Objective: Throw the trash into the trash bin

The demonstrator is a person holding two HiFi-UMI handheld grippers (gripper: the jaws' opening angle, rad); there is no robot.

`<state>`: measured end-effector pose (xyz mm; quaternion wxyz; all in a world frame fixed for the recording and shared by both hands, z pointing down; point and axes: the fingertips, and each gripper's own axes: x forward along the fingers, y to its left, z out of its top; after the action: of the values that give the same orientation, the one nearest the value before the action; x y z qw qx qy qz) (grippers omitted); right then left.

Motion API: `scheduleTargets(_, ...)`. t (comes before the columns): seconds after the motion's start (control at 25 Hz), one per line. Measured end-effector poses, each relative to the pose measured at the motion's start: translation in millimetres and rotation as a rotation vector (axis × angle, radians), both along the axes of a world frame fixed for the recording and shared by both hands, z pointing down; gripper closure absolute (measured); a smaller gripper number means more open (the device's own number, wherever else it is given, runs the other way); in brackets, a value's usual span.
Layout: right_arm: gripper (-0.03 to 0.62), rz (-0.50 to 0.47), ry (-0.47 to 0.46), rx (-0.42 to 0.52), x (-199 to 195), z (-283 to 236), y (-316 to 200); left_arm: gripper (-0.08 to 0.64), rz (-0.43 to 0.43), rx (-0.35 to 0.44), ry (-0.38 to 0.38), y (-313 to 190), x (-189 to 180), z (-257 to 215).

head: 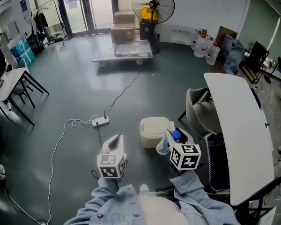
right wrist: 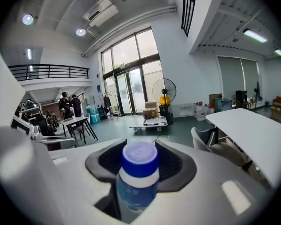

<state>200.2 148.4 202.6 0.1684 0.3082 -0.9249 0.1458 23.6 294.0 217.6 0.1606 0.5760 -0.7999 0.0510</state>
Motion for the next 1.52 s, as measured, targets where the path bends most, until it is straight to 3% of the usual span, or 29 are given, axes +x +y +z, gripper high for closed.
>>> scheduleTargets(0.44,0.4,0.087,0.019,-0.029,-38.5,23.5,-60.8,0.551,0.06,0.006,-0.002,-76.5,-60.5,12.8)
scheduleTargets(0.92,0.4,0.285,0.005,-0.033,-143.6,9.7,-143.1,0.551,0.232,0.011,-0.009,-191.3,-195.6,4.0)
scheduleTargets(1.12,0.4,0.35,0.051,-0.029,-179.4,18.3,-171.6,0.551,0.334,-0.023,0.024,-238.0,-238.6,23.2)
scheduleTargets(1.36,0.4,0.42,0.116,-0.049,-190.7,40.8,-183.1,0.551,0.436,-0.101,0.098,-270.4,-259.3,69.5)
scheduleTargets(1.52,0.4,0.438,0.156,-0.08,-177.7,58.2,-195.0,0.551,0.515,-0.137,0.084,-289.2,-241.7,84.9)
